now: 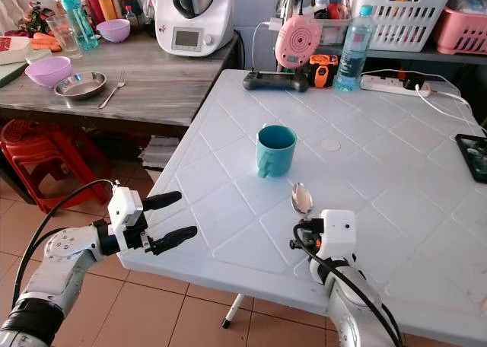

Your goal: Setting the table

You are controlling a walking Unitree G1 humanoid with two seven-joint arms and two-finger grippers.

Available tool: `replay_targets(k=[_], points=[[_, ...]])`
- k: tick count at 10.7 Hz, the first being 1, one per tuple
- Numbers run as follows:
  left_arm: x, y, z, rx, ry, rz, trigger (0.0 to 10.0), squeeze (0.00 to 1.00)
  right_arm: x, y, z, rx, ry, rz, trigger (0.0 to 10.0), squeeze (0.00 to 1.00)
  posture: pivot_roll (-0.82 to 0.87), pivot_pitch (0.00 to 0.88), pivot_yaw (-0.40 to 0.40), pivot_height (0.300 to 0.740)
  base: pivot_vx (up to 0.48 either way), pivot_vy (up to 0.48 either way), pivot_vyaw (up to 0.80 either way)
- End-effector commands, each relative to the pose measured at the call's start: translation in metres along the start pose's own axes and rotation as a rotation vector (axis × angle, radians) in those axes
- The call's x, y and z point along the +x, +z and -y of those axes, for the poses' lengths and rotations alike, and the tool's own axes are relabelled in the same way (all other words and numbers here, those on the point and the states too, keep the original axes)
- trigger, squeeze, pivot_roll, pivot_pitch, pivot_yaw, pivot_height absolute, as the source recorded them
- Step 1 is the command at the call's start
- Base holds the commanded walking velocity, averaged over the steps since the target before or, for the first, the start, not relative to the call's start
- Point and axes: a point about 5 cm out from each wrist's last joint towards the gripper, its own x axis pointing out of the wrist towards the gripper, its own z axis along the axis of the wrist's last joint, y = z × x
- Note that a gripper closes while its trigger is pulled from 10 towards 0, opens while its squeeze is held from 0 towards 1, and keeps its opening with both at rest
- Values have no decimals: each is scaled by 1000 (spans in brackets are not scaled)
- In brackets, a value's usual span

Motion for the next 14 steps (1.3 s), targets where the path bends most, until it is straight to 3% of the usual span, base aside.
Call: replay_targets(k=[1,2,3,4,6,7,9,12,13,14], points=[[-2,-1,-10,19,118,-19,10000,0,1,-22,0,72,-28,-88,0,0,-20,18,76,740,0,0,0],[-2,0,-27,26,350,-39,10000,0,3,-3,-4,88,-24,17,0,0,-20,13,74,740,0,0,0],[-2,0,-32,20,424,-54,10000,0,3,1,-8,83,-2,36,0,0,-20,13,74,740,0,0,0],[0,8,-36,-48,507,12,10000,0,1,2,-10,67,12,49,0,0,-23,4,72,740,0,0,0],[-7,12,-37,-56,684,101,10000,0,-6,5,-12,82,0,112,0,0,-11,0,63,740,0,0,0],[-12,9,-37,-66,755,105,10000,0,-10,12,-18,23,26,187,0,0,-3,0,59,740,0,0,0],[-14,6,-37,-61,833,90,10000,0,-18,29,-27,-144,59,336,0,0,-2,0,59,740,0,0,0],[-9,8,-40,-62,838,89,10000,0,-20,48,-33,-227,76,450,706,0,-16,0,67,740,0,0,0],[-7,7,-40,-77,839,87,10000,0,-21,53,-36,-233,67,473,10000,0,-20,0,68,740,0,0,0],[-5,7,-39,-83,832,88,10000,0,-21,52,-35,-227,53,472,10000,0,-20,0,69,740,0,0,0]])
